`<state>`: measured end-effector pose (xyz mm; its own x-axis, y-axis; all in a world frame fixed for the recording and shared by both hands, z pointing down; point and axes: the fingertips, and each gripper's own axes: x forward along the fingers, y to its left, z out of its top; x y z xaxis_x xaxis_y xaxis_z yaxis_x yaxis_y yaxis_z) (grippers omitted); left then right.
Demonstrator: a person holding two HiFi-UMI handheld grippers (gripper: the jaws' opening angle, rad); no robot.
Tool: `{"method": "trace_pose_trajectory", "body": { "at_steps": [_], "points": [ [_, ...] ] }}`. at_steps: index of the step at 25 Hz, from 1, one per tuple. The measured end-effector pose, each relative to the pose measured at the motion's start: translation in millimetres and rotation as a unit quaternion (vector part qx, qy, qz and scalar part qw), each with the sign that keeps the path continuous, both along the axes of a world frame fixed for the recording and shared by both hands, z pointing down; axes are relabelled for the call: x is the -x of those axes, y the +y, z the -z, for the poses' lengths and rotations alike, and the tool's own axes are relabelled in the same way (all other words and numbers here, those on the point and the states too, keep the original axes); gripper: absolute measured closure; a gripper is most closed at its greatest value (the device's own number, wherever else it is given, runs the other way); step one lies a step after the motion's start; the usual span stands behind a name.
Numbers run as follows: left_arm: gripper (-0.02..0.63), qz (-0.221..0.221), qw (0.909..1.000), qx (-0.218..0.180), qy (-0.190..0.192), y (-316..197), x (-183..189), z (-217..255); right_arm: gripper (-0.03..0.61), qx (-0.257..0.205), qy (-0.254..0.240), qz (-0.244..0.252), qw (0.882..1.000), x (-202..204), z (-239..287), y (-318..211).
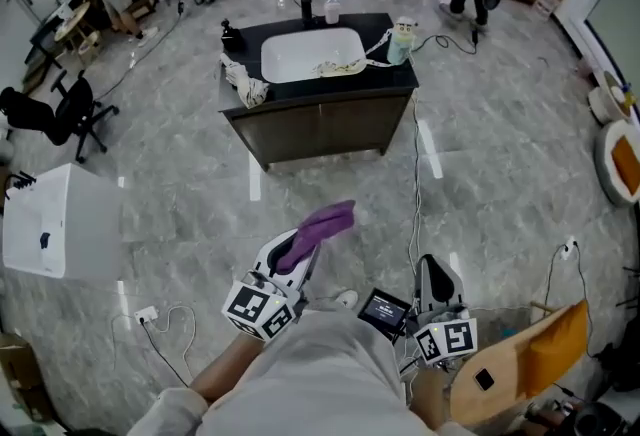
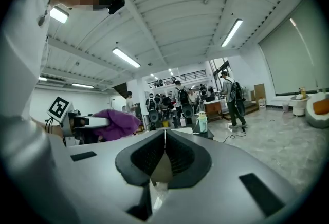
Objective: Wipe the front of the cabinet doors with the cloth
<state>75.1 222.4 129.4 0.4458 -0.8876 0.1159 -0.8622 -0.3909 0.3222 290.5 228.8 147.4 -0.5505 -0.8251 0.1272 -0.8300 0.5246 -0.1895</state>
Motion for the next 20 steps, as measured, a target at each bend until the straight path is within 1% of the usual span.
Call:
{"method": "trace_pose_trajectory", "body": {
  "at_steps": [2,4,7,10,14,15,17,20],
  "points": [
    [0.52,0.016,0.9998,0.001,-0.009,-9.0,4.8,-0.2,0.551,0.0,-0.013,0.002,1.0,-1.6,1.1,-15.3],
    [0.52,0.03,0.9995,0.002,-0.01,-20.2,11.9,1.3,0.551,0.001,-0.022,0.008,1.0,1.8,2.8,-29.1],
    [0.52,0.033,0.9994,0.005,-0.013,-44.4,15.6,-3.2,0.551,0.002,-0.022,0.015,1.0,7.5,2.5,-51.9],
    [0.52,0.01,0.9997,0.022,-0.008,-76.7,6.0,-19.3,0.551,0.012,-0.018,-0.006,1.0,-0.8,0.2,-76.8],
    [0.52,-0.037,0.9984,0.04,0.017,-144.8,-18.1,-35.6,0.551,0.03,0.001,-0.047,0.998,-22.0,0.7,-121.4],
    [0.52,-0.049,0.9979,0.036,0.023,-164.6,-22.6,-33.8,0.551,0.033,0.007,-0.056,0.998,-25.1,1.6,-133.7],
    [0.52,-0.071,0.9968,0.015,0.034,-204.8,-29.2,-22.9,0.551,0.034,0.02,-0.07,0.997,-27.6,5.1,-161.5],
    [0.52,-0.095,0.9944,-0.021,0.042,-250.1,-33.3,-6.2,0.551,0.025,0.04,-0.073,0.996,-24.2,13.1,-200.8]
  ]
}}
